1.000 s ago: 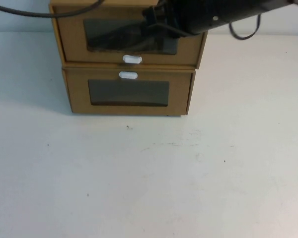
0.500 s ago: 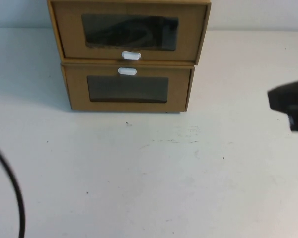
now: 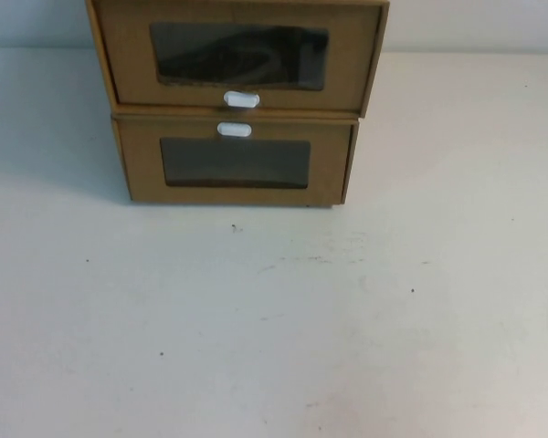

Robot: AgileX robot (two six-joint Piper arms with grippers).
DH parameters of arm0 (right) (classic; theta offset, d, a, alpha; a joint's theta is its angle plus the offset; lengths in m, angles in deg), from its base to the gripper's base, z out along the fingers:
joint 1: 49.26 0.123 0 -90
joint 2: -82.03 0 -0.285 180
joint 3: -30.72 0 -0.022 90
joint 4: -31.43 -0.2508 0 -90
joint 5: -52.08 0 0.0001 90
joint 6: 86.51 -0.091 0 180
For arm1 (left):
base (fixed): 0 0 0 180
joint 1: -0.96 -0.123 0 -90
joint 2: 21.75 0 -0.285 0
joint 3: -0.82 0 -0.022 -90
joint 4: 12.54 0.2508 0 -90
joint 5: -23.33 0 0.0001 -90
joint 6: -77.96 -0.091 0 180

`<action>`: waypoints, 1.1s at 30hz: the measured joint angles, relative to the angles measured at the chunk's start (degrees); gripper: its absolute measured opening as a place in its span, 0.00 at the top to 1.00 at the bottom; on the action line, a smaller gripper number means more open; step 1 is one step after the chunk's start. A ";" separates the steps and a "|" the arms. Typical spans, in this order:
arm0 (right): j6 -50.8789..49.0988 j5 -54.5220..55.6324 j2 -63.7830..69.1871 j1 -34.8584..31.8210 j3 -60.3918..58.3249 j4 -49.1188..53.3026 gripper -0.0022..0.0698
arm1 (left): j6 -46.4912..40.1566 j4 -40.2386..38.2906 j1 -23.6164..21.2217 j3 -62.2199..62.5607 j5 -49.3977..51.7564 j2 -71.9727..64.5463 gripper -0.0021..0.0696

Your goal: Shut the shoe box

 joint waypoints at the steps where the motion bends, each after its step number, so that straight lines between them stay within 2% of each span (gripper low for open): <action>1: -1.16 1.13 -2.10 0.00 -2.21 0.29 0.99 | 0.00 0.09 0.00 -0.09 0.43 -0.70 0.97; 5: -5.11 7.31 -7.59 0.00 -10.77 1.45 0.99 | 0.00 0.09 0.00 -0.09 1.47 -2.77 0.97; 12: -5.89 20.47 -9.54 0.00 -21.00 1.27 0.99 | 1.44 0.09 0.00 -0.09 5.94 -4.24 0.97; 21: -6.12 22.64 -9.54 0.00 -27.54 1.13 0.99 | 1.87 0.09 0.00 -0.09 8.61 -4.35 0.97; 33: -6.12 23.69 -9.54 0.00 -27.85 0.93 0.99 | 1.87 0.09 0.00 -0.09 8.61 -4.35 0.97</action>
